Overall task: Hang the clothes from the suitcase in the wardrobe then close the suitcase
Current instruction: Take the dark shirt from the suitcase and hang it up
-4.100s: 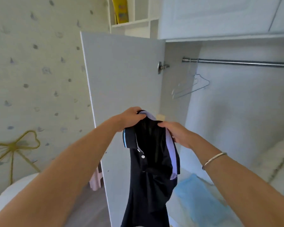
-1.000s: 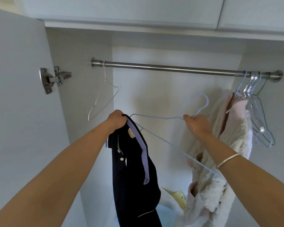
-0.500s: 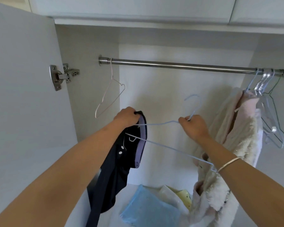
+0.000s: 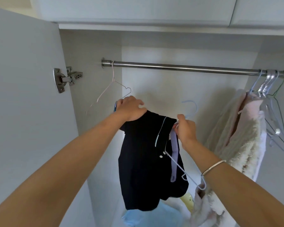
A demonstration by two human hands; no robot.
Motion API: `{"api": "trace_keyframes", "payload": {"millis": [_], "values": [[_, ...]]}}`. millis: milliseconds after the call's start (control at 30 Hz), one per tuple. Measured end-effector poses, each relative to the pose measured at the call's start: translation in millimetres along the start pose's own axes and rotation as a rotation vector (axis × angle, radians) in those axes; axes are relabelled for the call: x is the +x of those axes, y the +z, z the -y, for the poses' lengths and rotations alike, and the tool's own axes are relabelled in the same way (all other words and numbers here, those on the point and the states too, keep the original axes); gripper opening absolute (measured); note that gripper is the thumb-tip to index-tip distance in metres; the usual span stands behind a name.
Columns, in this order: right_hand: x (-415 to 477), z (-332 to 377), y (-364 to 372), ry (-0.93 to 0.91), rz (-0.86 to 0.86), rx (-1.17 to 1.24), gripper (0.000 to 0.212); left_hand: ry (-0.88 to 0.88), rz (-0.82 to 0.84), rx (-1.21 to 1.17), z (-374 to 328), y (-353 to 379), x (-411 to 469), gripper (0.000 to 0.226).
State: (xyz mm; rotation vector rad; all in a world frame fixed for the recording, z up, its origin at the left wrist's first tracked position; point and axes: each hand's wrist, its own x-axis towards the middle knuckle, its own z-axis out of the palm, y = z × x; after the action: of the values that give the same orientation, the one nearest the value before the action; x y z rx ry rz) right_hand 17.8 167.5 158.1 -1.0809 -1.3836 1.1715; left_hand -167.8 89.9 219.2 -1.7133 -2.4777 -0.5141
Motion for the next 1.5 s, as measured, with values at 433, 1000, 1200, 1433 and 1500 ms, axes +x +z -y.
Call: {"api": "trace_keyframes", "payload": {"millis": [433,1000,1200,1433,1500], "values": [[12.2,12.3,-15.6,-0.173,-0.053,-0.020,0.039,0.223,-0.160,0.236,12.5,16.7,3.7,0.044],[3.4,29.6,-4.9,-0.054,0.367,-0.002,0.042,0.200,0.061,-0.165,-43.7,15.8,-11.7,0.037],[49.0,-40.1,-58.0,0.213,-0.017,-0.309,0.033,-0.047,-0.081,-0.302,-25.0,9.6,-14.5,0.045],[12.1,-88.1,-58.8,0.558,0.282,-0.490,0.015,-0.070,-0.190,-0.509,-37.2,-9.3,-14.7,0.048],[3.3,-88.7,-44.7,0.503,0.379,-0.472,0.017,-0.023,-0.205,-0.577,-45.8,-16.9,-15.9,0.046]]}}
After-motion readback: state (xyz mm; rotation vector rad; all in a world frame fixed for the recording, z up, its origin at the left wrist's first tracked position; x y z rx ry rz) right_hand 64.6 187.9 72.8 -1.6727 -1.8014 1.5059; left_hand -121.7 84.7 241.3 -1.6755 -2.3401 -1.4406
